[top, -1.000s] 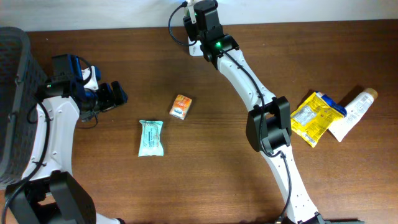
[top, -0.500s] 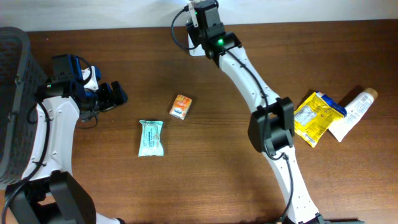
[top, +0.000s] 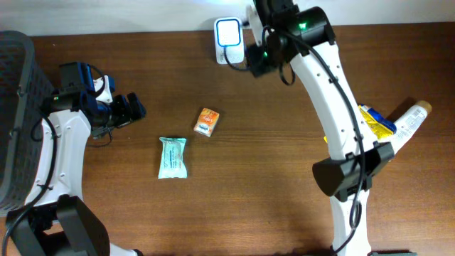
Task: Scan the item barcode
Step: 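Carry the jar right and set it down beside the yellow bag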
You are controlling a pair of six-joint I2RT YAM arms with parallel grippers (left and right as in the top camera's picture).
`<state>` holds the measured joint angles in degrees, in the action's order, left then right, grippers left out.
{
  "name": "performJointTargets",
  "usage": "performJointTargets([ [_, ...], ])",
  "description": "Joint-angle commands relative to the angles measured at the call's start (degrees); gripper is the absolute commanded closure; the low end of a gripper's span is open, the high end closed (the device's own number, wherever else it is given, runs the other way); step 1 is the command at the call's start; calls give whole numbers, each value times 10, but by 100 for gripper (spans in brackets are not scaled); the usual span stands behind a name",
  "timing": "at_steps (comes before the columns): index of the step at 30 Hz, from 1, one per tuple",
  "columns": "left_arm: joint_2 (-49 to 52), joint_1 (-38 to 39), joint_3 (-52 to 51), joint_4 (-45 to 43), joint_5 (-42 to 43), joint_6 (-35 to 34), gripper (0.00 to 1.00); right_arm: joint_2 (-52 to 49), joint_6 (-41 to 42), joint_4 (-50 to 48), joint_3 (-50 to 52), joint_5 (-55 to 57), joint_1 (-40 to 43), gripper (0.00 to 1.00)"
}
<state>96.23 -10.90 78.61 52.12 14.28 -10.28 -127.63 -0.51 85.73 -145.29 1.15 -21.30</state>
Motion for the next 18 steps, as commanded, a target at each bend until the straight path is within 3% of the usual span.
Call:
performJointTargets([
  [1, 9, -2, -2, 0, -2, 1, 1, -19, 15, 18, 60, -6, 28, 73],
  [6, 9, -2, -2, 0, -2, 1, 1, -20, 55, 4, 200, -7, 98, 72],
  [9, 9, -2, -2, 0, -2, 1, 1, -20, 56, -16, 264, -24, 164, 77],
  [13, 9, -2, -2, 0, -2, 1, 1, -20, 66, -24, 278, -24, 238, 78],
  [15, 9, -2, -2, 0, -2, 1, 1, -20, 67, -37, 278, -24, 271, 71],
  [18, 9, -2, -2, 0, -2, 1, 1, -21, 70, -53, 278, -24, 298, 70],
])
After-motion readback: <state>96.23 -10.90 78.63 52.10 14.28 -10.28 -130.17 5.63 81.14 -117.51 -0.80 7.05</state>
